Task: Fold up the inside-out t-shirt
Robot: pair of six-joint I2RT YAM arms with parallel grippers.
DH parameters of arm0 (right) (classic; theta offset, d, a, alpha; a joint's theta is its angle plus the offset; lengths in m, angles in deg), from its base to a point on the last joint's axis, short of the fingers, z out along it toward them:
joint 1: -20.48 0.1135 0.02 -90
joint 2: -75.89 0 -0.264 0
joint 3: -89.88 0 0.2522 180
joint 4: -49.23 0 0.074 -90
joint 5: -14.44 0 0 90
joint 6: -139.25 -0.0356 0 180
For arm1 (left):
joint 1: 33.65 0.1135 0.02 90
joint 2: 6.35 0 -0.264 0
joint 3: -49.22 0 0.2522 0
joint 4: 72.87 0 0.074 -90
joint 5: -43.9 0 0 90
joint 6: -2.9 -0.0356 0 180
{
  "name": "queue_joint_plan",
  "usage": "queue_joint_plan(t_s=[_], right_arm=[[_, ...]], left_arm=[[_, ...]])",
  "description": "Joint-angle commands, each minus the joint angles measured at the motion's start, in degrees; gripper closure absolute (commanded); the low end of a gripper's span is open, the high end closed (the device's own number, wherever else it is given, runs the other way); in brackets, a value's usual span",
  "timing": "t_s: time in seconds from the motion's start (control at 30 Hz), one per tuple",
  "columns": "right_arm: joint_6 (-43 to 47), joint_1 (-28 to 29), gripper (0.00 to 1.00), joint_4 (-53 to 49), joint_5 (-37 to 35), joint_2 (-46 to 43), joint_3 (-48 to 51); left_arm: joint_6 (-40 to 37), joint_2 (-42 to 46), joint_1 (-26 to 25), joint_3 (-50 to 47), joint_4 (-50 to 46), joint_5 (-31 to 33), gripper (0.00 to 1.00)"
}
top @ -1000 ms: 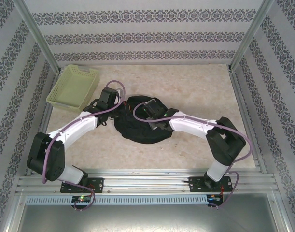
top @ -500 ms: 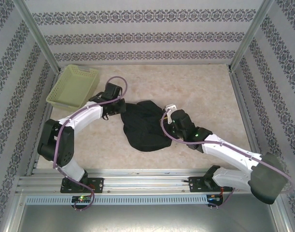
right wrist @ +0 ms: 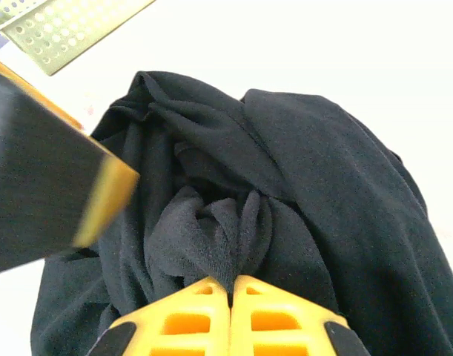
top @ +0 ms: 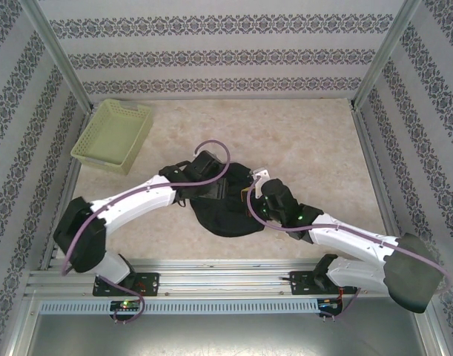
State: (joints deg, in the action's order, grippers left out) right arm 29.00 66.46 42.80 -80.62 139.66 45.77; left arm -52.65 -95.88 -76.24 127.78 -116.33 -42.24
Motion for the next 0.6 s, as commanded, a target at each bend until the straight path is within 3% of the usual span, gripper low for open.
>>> queue_joint_plan(t_s=[0.0,0.13,0.23,0.37,0.47,0.57], right_arm=[[0.0,1.8,1.00,3.8,-1.2,-1.3,0.7],[-1.2,1.8,1.00,0.7,-6.8,-4.1,0.9],[-1.7,1.5,1.00,-1.2,-10.5,-6.3,1.5],[-3.9,-0.8,1.00,-6.1,-14.3,-8.5,1.3],[-4.8,-4.3,1.00,-10.0,-16.2,-11.2,0.9],[-4.8,-9.2,1.00,-13.9,-13.2,-16.2,-1.1]], left_arm=[[2.6,-5.5,0.6,0.6,3.2,-2.5,0.30],[2.5,-9.3,2.0,0.6,5.2,-5.8,0.48],[3.0,-8.9,3.7,-0.9,5.8,-6.5,0.71],[4.0,-2.3,8.4,-5.5,9.5,-6.8,1.00],[2.7,3.9,13.2,-5.3,9.7,-7.0,1.00],[2.7,10.4,19.6,-4.1,11.2,-10.2,1.00]])
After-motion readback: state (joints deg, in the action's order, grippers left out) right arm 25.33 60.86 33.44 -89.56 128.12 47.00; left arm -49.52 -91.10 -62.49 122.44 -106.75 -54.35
